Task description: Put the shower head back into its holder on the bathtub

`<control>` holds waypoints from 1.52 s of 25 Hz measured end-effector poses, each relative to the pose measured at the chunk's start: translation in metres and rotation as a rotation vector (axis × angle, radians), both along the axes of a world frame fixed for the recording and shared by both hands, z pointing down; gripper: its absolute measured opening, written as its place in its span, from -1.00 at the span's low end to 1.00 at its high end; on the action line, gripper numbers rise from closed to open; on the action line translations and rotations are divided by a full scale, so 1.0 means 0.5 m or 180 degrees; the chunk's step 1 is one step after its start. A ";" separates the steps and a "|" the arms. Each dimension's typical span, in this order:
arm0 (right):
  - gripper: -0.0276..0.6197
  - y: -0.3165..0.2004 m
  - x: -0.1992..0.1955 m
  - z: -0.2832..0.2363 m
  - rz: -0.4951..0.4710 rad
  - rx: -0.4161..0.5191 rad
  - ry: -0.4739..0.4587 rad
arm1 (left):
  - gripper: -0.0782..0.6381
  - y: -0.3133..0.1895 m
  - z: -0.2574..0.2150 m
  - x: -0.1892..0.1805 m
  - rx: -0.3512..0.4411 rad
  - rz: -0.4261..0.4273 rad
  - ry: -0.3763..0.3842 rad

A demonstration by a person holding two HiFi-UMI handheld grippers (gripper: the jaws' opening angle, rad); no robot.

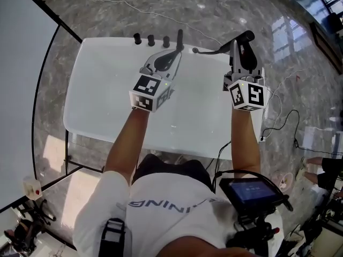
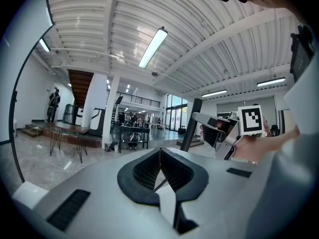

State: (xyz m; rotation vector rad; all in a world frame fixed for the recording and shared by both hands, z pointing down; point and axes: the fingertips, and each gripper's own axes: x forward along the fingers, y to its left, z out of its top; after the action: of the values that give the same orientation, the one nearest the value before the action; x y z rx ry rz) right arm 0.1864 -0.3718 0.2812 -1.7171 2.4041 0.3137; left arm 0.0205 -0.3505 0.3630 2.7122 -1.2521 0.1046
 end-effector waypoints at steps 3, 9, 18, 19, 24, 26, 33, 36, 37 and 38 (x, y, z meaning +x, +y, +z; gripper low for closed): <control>-0.54 -0.034 -0.002 0.048 -0.0036 -0.0106 0.0006 | -0.74 -0.030 0.042 0.025 -0.0044 0.0046 -0.0044; -0.54 -0.105 0.007 0.136 -0.0032 -0.0313 0.0005 | -0.74 -0.100 0.107 0.078 -0.0105 0.0130 -0.0022; -0.54 -0.235 0.011 0.250 -0.0051 -0.0466 0.0122 | -0.74 -0.202 0.193 0.084 -0.0157 0.0066 0.0032; -0.54 -0.250 0.012 0.266 -0.0059 -0.0499 0.0132 | -0.74 -0.213 0.206 0.086 -0.0171 0.0063 0.0047; -0.54 -0.310 0.010 0.348 -0.0129 -0.0631 0.0140 | -0.74 -0.240 0.263 0.089 -0.0230 0.0077 0.0031; -0.54 -0.328 0.017 0.374 -0.0125 -0.0654 0.0081 | -0.73 -0.242 0.279 0.090 -0.0261 0.0055 0.0022; -0.54 -0.394 0.013 0.468 -0.0140 -0.0711 0.0021 | -0.73 -0.231 0.330 0.096 -0.0322 0.0055 0.0027; -0.54 -0.418 0.006 0.514 -0.0161 -0.0733 -0.0003 | -0.74 -0.231 0.347 0.098 -0.0322 0.0062 0.0043; -0.54 -0.425 0.003 0.531 -0.0175 -0.0748 -0.0005 | -0.74 -0.231 0.353 0.097 -0.0315 0.0065 0.0054; -0.54 -0.432 -0.001 0.548 -0.0193 -0.0764 -0.0001 | -0.74 -0.231 0.359 0.096 -0.0309 0.0067 0.0066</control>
State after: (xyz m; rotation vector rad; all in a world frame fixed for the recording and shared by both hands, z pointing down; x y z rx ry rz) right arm 0.1861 -0.5877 0.5554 -1.7300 2.5768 0.0162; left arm 0.0684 -0.4660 0.5425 2.6374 -1.1811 0.1356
